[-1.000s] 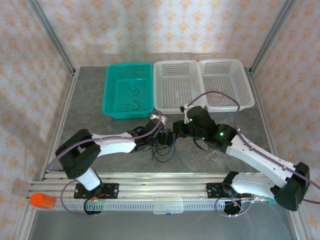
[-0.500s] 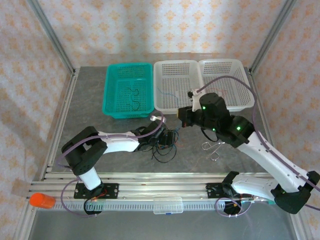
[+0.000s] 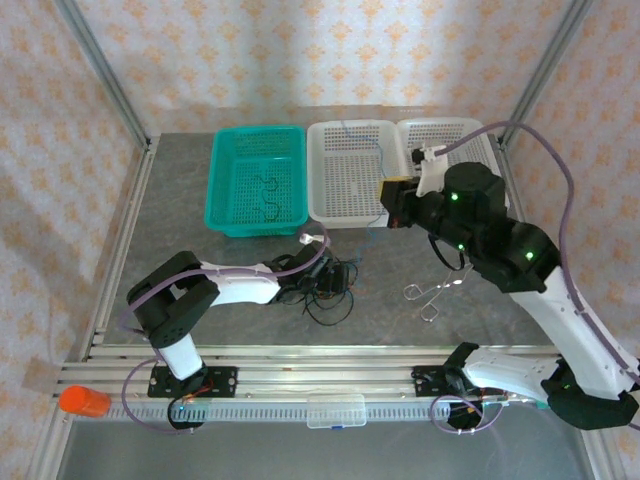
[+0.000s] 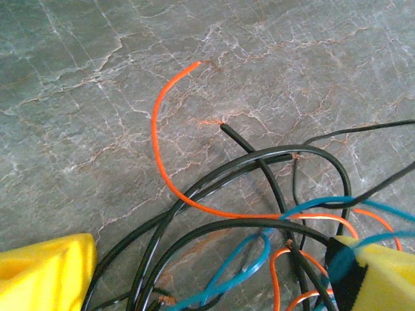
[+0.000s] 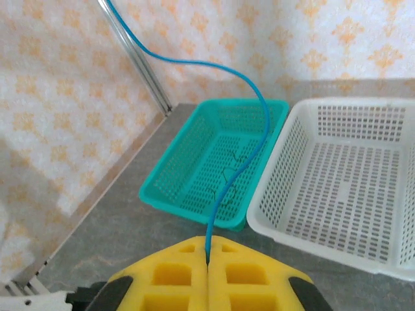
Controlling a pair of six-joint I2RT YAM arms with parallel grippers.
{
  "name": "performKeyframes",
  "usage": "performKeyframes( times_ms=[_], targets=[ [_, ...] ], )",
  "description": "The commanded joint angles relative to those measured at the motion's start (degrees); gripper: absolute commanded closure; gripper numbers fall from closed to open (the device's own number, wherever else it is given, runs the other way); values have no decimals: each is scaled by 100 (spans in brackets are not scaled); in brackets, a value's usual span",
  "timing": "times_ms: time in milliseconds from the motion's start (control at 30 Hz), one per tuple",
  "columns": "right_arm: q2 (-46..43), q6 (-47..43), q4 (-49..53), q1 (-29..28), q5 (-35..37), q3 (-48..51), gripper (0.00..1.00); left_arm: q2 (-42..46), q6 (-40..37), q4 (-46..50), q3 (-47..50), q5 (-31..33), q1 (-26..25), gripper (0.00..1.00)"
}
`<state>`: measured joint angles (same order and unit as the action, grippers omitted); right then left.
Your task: Untangle the cables
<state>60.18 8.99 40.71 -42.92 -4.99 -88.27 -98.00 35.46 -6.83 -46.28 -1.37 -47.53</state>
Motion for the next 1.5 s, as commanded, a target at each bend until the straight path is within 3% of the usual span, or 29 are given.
performKeyframes(
  times_ms=[0,300,467,633,933,1167,1467],
  targets=[
    [-103,-210,155,29,416,-272,100,-89,106,103,102,172,-34,6],
    [-23,-311,168,29,1009,-861,100,-43,121,77,187,211,-26,7],
    [203,-257,36,35,1857,-774,100,371,11,129,97,328,-29,7],
    [510,-205,-548,48,2224,-842,100,995,-153,79,-29,498,-36,6],
    [1494,-247,-1374,169,2179,-1372,100,1808,-514,208,-192,1040,21,5],
    [2631,-225,-1460,433,2291,-2263,100,2099,-405,182,-96,1010,417,5],
    [3879,221,-1460,1075,1656,-2724,100,2475,-648,386,-120,1035,932,5]
  ],
)
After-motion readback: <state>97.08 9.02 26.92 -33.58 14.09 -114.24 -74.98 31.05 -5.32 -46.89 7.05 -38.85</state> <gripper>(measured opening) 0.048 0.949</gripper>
